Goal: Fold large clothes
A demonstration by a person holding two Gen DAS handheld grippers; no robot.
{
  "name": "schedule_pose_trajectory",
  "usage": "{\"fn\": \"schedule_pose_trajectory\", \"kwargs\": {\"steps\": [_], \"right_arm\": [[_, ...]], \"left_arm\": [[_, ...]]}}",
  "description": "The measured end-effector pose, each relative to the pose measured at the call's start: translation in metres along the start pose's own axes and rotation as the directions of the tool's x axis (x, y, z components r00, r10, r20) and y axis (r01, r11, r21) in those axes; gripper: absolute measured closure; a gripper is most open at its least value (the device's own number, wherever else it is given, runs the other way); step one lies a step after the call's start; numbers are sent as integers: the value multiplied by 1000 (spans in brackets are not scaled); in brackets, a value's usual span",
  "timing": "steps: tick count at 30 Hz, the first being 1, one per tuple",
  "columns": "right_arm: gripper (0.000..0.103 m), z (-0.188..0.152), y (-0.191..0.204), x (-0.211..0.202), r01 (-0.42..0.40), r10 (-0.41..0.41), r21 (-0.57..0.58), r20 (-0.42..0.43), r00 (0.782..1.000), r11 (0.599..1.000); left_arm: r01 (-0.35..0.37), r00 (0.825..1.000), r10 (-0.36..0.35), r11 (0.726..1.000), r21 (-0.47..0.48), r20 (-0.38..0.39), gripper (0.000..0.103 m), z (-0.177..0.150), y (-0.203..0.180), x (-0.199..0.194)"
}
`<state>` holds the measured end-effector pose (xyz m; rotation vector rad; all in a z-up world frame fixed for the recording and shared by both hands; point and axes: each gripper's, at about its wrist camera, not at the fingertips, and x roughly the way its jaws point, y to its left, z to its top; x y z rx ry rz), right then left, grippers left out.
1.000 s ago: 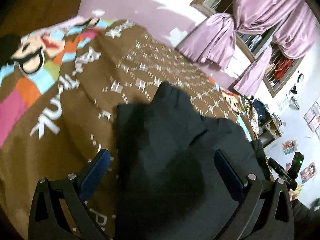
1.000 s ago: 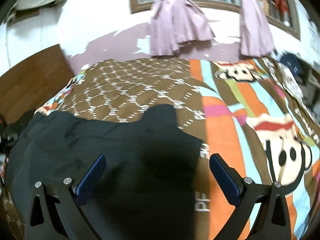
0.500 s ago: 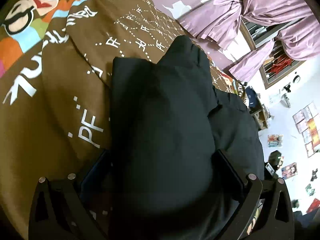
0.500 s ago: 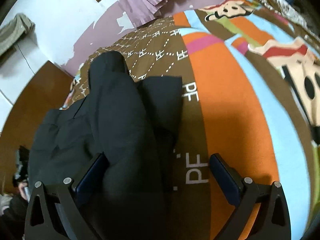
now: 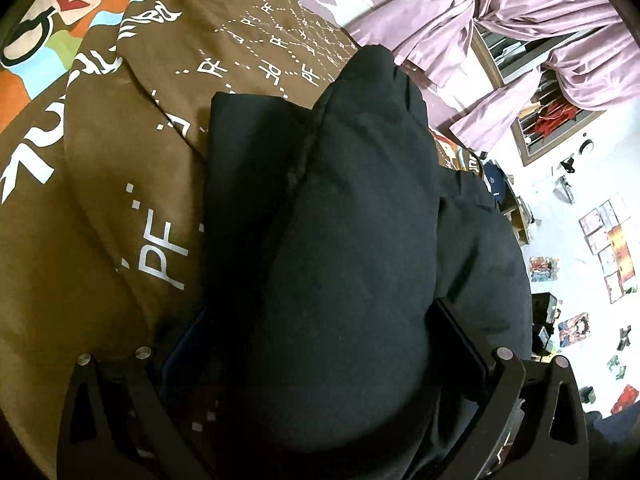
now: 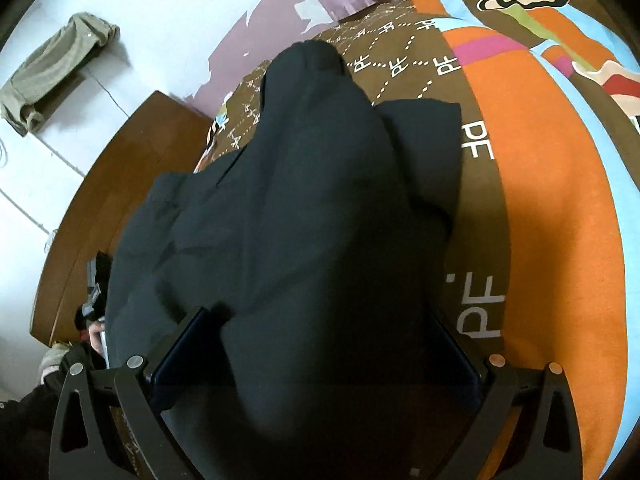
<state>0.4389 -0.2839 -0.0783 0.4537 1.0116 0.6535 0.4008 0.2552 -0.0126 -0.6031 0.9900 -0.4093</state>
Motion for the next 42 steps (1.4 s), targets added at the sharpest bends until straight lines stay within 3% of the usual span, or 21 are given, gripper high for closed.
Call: {"fn": "schedule_pose_trajectory", "kwargs": {"steps": [14,25,28,34,37,39,42], "right_arm": [[0,-1,-2,0,19,-19,-12,11,1000,1000],[0,1,15,5,118,-119,-25,-32,992,993],[9,1,21,4,136,-136,-17,-31,990,991],[38,0,31,1,135,-135,5,-22,991,991],[53,1,41,-3,154,-154,-1,-3,988,988],[68,1,49,-7,156,-156,-5,19,988,988],[80,5,66,-13,164,-162,-31,49,986,986]], "left_arm": [[-56,998,56,998,41,6,1,-13,-6,5],[-53,999,54,998,41,-6,1,-13,-10,8],[-42,999,43,998,41,-22,1,-11,-14,8],[-33,998,37,997,71,-45,5,-11,-25,1],[-46,998,48,995,86,-29,21,-14,-30,-5],[-63,998,64,994,95,-15,34,-16,-34,-9],[-87,996,84,990,110,28,57,-19,-44,-18]]}}
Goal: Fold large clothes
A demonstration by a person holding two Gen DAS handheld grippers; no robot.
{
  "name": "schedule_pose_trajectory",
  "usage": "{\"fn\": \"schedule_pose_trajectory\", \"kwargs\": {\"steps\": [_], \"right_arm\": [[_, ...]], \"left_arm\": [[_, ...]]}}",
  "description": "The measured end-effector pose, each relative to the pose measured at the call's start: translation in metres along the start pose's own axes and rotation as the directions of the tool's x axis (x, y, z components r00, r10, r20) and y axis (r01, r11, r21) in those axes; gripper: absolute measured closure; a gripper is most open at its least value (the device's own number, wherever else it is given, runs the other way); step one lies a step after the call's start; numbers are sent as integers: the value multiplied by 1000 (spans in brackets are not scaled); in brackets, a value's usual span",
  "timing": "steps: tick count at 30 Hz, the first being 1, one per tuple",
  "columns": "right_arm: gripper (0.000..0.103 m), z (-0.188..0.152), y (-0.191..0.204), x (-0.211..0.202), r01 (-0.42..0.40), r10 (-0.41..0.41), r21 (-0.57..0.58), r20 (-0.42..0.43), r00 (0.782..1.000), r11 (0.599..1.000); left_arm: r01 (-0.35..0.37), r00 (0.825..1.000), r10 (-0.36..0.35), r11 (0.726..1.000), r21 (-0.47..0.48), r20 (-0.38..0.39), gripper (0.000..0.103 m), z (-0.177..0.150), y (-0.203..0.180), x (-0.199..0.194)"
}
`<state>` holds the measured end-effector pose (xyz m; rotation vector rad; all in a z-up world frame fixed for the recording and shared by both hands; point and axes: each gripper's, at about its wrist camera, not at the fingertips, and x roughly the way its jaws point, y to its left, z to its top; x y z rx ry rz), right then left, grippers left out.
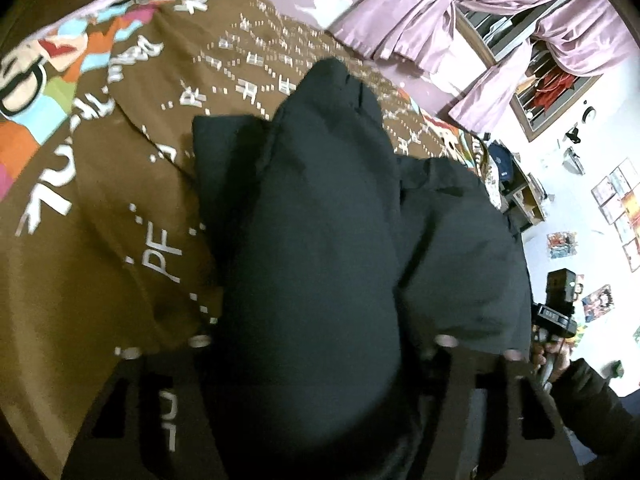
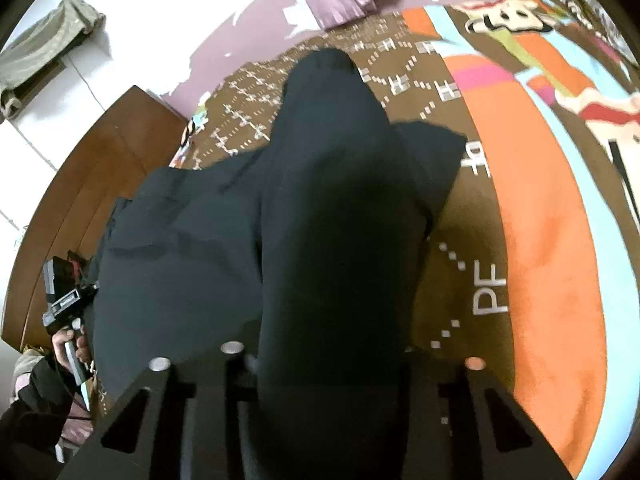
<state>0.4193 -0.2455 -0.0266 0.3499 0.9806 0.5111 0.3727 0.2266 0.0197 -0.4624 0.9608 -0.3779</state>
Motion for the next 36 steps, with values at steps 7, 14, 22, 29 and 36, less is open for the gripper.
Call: {"fn": "schedule_pose_trajectory", "kwargs": {"steps": [7,14,22,29,36], "right_arm": [[85,18,45,-25,-79,86,-77,92,992,994],[85,39,85,-19,-152,168,-127,123,978,980],[85,48,110,37,-147,157,-145,61,986,978],[79,32,92,76,-30,31,-121,1,1000,992],[45,23,93,76,67,-67,-98,-3,998,993]], "left_arm": [[22,994,-22,1000,2,109,82,-6,-25,-32],[24,966,-34,999,43,255,82,19,-51,-86],[-69,934,54,997,31,352,82,18,-31,-130],[-145,954,161,986,-79,254,80,4,32,-97],[-173,953,198,977,-123,228,65,-1,42,-94]]}}
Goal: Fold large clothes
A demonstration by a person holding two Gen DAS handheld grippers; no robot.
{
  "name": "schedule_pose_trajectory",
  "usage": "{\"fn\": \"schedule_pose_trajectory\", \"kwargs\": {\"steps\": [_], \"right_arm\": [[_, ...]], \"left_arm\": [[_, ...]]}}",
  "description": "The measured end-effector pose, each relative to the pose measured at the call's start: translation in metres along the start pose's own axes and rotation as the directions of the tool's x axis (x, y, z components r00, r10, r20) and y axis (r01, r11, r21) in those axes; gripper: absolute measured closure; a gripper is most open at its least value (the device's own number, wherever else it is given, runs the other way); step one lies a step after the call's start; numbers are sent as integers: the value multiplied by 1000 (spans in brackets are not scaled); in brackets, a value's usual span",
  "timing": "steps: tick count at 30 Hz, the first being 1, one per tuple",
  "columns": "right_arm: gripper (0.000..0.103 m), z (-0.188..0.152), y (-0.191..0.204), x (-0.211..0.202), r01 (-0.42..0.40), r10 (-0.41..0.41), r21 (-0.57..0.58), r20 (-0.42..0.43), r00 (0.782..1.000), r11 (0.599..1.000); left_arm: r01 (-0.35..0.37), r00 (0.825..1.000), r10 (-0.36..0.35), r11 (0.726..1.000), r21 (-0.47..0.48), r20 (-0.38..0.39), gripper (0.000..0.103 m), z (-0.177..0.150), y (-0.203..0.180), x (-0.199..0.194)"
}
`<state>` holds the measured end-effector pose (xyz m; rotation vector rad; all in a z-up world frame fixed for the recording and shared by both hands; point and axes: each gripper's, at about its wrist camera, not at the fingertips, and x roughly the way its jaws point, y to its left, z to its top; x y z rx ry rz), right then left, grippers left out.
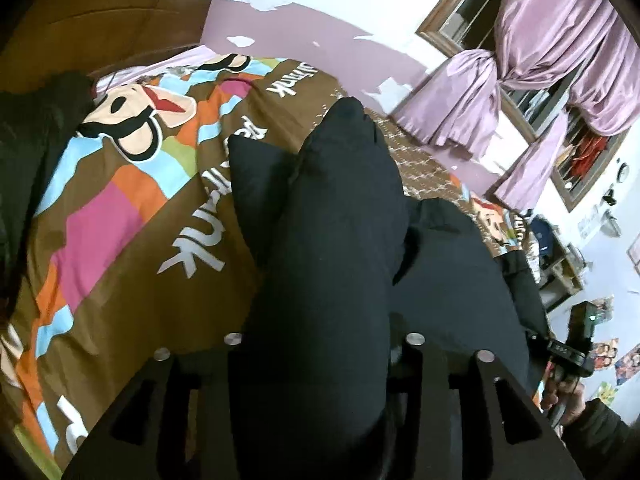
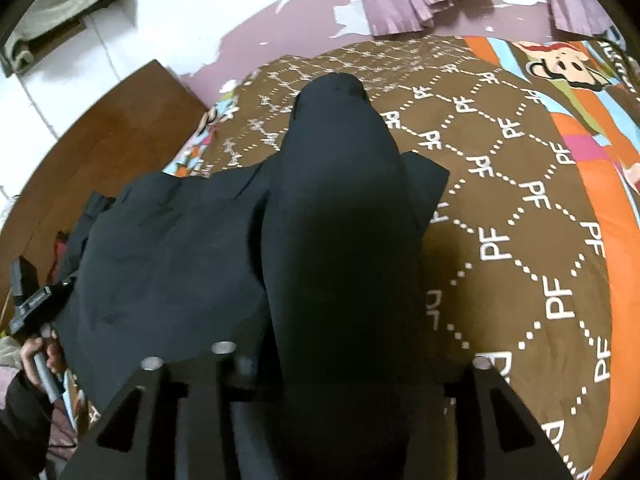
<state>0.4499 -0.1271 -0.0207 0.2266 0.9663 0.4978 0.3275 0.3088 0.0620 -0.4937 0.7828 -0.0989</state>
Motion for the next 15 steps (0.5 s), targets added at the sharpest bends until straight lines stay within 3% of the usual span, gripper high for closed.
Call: {"fn": "schedule_pose_trajectory", "kwargs": {"steps": [4,6,7,11,15], "right_arm": [[32,-2,5,-2,94,-94,-15,-1,996,995],[14,-4,10,-6,158,-157,-25,25,987,987],[11,-6,14,-12,207,-205,-35,59,977,978],[7,-11,24,-28,240,-233,-45,125,965,970],[6,-22,39,-47,229,-218,-40,187,958,973]], "left_arm": [[-47,999,46,997,-62,-29,49,0,6,2],[-72,997,69,994,-85,-38,43,0,9,2],[-92,995,88,992,-91,-40,37,1,9,0],[-175,984,176,981,-81,10,16,-2,1,-14],[-210,973,212,977,-28,92,7,-7,-18,-33]]}}
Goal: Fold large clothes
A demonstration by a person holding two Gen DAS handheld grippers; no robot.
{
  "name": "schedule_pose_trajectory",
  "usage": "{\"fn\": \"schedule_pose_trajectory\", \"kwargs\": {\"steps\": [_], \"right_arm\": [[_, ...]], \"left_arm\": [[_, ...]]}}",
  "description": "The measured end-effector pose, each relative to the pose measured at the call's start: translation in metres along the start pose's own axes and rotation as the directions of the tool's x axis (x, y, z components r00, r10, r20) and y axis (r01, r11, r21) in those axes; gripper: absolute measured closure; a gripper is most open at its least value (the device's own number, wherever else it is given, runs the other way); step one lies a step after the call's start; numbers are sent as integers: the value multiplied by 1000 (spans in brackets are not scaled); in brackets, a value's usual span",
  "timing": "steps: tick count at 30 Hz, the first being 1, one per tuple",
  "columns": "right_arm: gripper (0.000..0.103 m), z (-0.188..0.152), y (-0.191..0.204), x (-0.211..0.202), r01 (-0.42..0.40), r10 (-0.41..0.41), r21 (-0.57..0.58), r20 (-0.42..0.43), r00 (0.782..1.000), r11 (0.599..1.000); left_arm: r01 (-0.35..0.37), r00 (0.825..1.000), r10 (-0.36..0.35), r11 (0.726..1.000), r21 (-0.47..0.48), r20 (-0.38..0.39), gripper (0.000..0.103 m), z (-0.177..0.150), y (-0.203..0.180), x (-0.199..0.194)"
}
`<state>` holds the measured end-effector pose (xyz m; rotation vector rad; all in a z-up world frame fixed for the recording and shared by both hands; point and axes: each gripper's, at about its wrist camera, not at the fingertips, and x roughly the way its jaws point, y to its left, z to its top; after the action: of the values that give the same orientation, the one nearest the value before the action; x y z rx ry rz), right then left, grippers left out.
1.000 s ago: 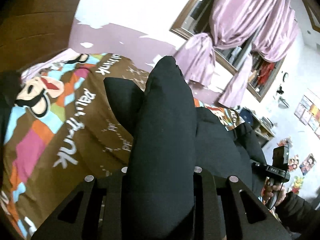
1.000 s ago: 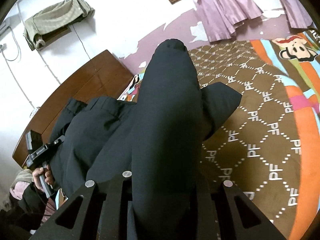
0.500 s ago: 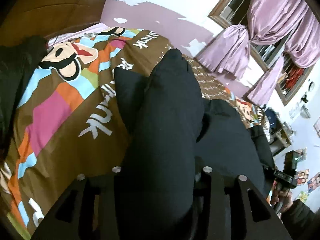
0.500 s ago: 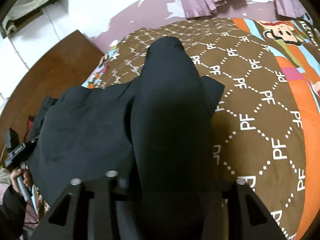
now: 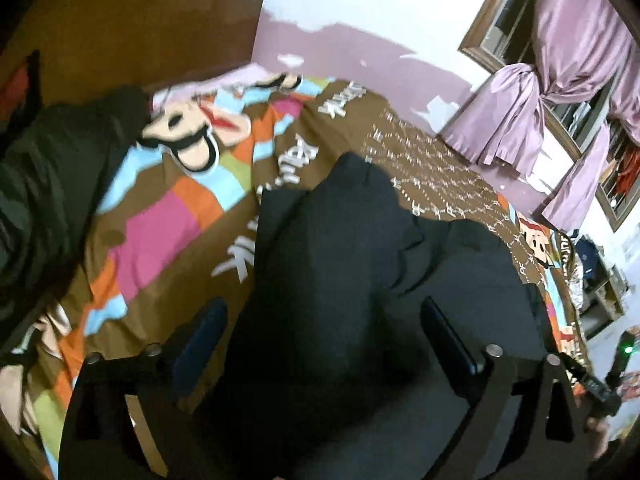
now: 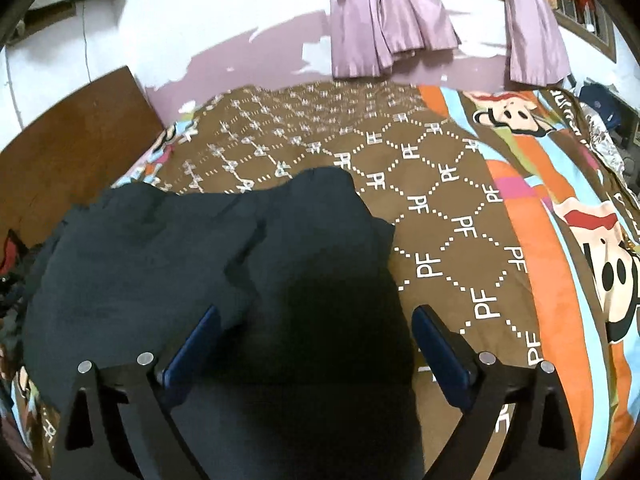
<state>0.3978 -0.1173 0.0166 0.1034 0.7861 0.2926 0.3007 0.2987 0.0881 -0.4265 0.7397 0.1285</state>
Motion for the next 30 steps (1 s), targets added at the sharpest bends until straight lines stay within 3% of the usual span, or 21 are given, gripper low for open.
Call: {"fn": "schedule_pose_trajectory", "kwargs": {"steps": [7,13,24,30], "right_arm": [[4,-5,26,-40,-47,48,-10,89,995,999],[4,-8,47,-72,-77,83,-48,146,986,996],[3,-25,86,-128,-117,144,-133,216,966,984],[3,-40,101,-150,-148,186,-172,230,955,974]], "left_arm": [[-45,995,29,986,163,101,4,-13,-46,-36],[-29,993,-2,965,259,116,4,-27,-76,-58],[19,984,-74,947,320,163,4,-48,-96,-101],[11,977,-87,931,364,194,4,-64,-101,-125]]}}
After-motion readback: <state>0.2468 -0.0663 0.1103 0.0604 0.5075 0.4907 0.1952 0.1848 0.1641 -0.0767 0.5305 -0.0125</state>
